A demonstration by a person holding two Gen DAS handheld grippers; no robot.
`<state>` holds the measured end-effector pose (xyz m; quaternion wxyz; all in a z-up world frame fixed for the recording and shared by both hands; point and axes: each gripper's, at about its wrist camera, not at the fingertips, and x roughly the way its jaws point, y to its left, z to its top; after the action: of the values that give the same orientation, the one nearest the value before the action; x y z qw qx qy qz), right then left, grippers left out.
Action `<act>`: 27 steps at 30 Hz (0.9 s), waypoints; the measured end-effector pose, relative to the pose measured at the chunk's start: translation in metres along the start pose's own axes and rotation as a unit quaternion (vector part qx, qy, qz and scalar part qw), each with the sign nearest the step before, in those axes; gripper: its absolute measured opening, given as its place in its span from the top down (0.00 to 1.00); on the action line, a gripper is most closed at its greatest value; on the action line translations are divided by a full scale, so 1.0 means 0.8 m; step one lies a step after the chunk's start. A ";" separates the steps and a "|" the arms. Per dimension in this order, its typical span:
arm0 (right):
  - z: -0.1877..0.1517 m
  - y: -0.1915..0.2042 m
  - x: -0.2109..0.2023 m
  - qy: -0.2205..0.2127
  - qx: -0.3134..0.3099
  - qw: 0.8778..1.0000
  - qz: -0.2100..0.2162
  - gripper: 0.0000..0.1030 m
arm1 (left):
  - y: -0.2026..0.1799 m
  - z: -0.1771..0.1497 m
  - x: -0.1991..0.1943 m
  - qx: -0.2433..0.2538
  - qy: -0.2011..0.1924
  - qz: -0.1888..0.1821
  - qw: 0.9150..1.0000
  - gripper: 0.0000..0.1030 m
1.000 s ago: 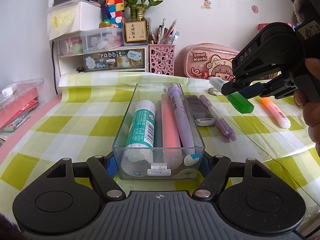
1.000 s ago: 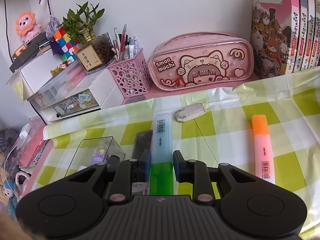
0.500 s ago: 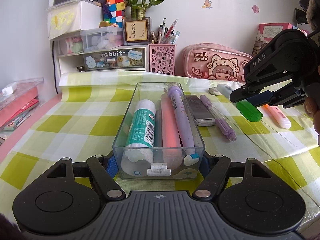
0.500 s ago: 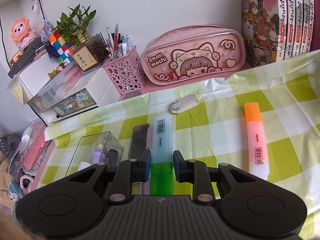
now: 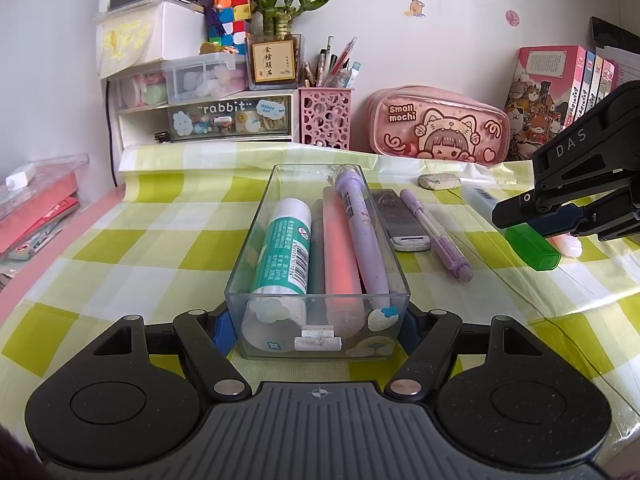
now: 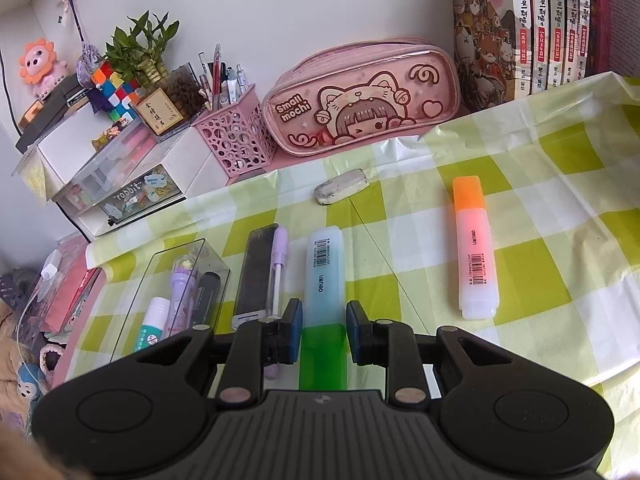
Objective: Organize stationery
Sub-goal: 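Carry the mint-green highlighter over the clear box and lower it in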
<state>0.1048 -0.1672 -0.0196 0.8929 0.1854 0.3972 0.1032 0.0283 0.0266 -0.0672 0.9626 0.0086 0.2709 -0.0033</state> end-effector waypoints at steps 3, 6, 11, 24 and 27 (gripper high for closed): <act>-0.003 0.009 -0.008 -0.003 -0.008 1.000 0.010 0.88 | 0.000 0.000 0.000 0.001 -0.001 0.001 1.000 0.29; -0.007 0.019 -0.015 -0.005 -0.016 1.000 0.016 0.88 | 0.000 -0.001 -0.001 0.003 -0.002 0.002 1.000 0.29; -0.015 0.029 -0.021 0.010 -0.008 0.999 0.039 0.88 | -0.001 -0.003 -0.003 0.007 -0.005 0.001 1.000 0.29; -0.023 0.092 -0.001 0.050 -0.040 0.993 0.103 1.00 | -0.001 -0.007 -0.006 0.008 -0.009 -0.001 1.000 0.29; -0.022 0.074 0.009 0.042 -0.034 0.996 0.071 1.00 | 0.001 -0.006 -0.005 0.006 -0.009 -0.004 1.000 0.29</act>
<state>0.0942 -0.1068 -0.0106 0.8716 0.1783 0.4164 0.1876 0.0221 0.0271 -0.0694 0.9650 0.0135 0.2618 -0.0089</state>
